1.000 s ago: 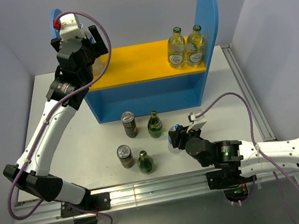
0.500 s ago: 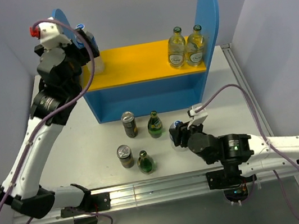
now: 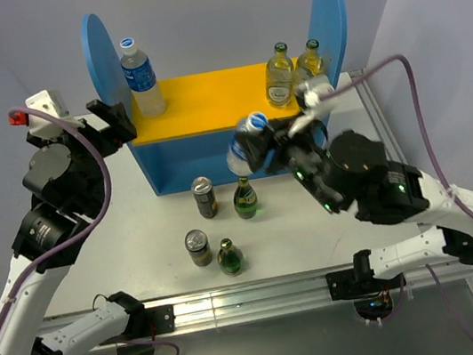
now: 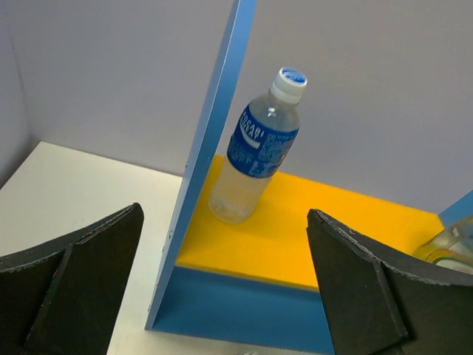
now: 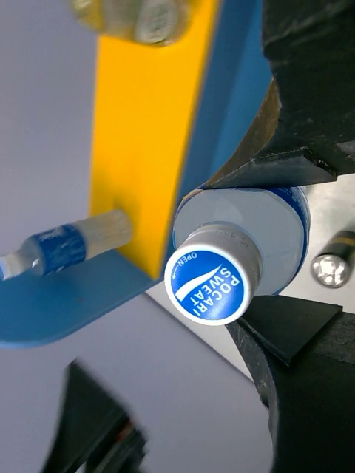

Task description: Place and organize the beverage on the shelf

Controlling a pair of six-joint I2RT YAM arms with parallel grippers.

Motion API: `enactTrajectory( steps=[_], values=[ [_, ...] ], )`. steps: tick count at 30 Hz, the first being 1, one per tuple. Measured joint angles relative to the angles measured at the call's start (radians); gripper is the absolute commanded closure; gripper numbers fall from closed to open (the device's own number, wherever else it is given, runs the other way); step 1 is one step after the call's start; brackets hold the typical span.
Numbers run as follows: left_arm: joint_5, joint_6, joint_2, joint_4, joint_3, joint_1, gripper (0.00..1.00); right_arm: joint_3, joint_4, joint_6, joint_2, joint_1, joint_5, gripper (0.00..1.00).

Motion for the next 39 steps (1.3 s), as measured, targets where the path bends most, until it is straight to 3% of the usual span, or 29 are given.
enactTrajectory(
  steps=[9, 19, 26, 39],
  values=[
    [0.003, -0.029, -0.06, -0.026, -0.147, -0.007, 0.01, 0.521, -0.076, -0.084, 0.433, -0.284, -0.255, 1.0],
    [-0.001, -0.032, -0.099, -0.025, -0.159, -0.04, 0.01, 0.923, -0.223, -0.051, 0.818, -0.508, -0.489, 1.0],
    [-0.009, -0.032, -0.099, -0.024, -0.167, -0.057, 0.01, 0.968, -0.229, 0.006, 0.938, -0.578, -0.612, 1.0],
    [-0.017, -0.032, -0.099, -0.024, -0.171, -0.069, 0.01, 1.004, -0.167, 0.088, 0.997, -0.591, -0.734, 1.0]
  ],
)
